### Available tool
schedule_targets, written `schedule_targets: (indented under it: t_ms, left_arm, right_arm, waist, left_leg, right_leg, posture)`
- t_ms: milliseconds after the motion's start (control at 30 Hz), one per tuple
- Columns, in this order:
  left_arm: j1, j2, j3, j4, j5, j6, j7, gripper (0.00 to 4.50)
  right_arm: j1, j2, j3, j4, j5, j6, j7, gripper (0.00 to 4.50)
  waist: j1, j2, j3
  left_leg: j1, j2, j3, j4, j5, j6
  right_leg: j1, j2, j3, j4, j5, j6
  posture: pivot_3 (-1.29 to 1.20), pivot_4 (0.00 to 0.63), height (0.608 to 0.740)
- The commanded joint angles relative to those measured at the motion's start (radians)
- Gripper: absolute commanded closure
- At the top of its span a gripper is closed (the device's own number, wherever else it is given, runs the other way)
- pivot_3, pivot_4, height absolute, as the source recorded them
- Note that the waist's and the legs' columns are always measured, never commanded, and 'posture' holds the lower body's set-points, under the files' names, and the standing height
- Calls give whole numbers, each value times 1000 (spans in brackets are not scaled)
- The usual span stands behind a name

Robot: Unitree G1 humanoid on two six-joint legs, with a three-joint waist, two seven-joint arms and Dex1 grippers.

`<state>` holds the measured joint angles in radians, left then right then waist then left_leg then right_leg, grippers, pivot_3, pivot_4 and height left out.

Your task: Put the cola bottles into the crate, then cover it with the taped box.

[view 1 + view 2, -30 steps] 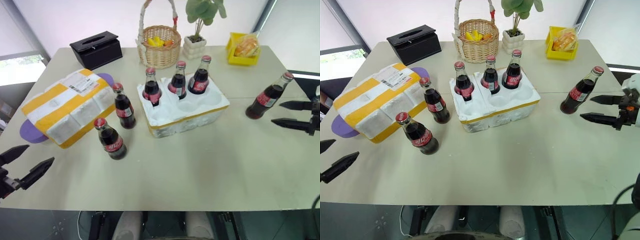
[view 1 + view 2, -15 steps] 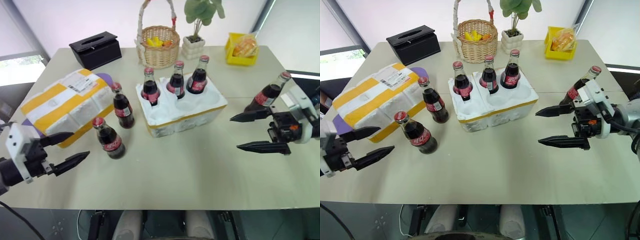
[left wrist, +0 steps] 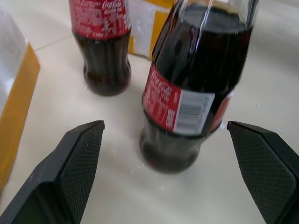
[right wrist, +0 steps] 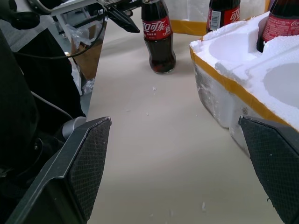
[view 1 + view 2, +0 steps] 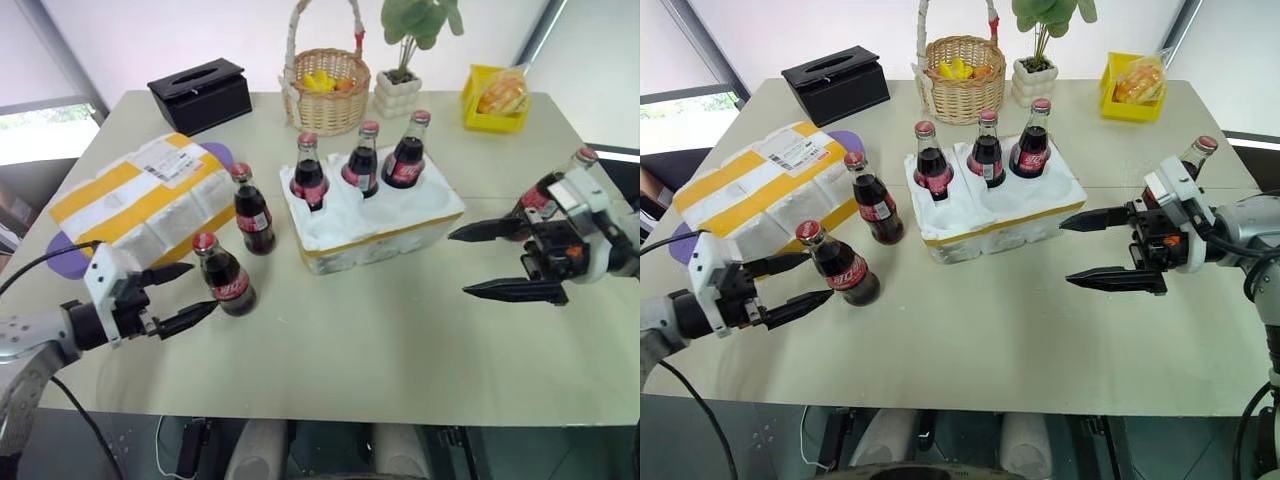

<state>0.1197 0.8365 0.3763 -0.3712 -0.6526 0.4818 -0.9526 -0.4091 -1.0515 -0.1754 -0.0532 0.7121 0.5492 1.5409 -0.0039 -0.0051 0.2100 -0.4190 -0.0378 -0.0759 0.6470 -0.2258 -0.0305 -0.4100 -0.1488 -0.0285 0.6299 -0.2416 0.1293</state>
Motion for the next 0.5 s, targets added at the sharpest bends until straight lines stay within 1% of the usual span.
schedule_targets:
  t_ms: [33,200,300,500]
  left_arm:
    - [-45,-11,-40,9,23,-29,-6,81]
    - [-112,-35,-106,35,50,-37,-4,81]
    - [-136,-40,-130,51,62,-41,-10,81]
    - [-185,-70,-179,96,81,-53,-13,81]
  right_arm:
    - [-18,-12,-31,-2,2,-17,8,0]
    - [-17,-9,-31,-3,6,-11,3,0]
    - [-19,-9,-37,1,12,-6,1,0]
    - [-18,-6,-45,10,16,-4,-1,0]
  waist:
    - [-2,0,0]
    - [-6,0,0]
    - [-6,0,0]
    - [-6,0,0]
  left_leg:
    - [1,0,0,0,0,0]
    - [1,0,0,0,0,0]
    - [1,0,0,0,0,0]
    - [1,0,0,0,0,0]
  right_leg:
    - [0,0,0,0,0,0]
    - [1,0,0,0,0,0]
    - [0,0,0,0,2,3]
    - [1,0,0,0,2,4]
  posture:
    - [0,150,740]
    - [0,150,740]
    - [0,150,740]
    - [0,150,740]
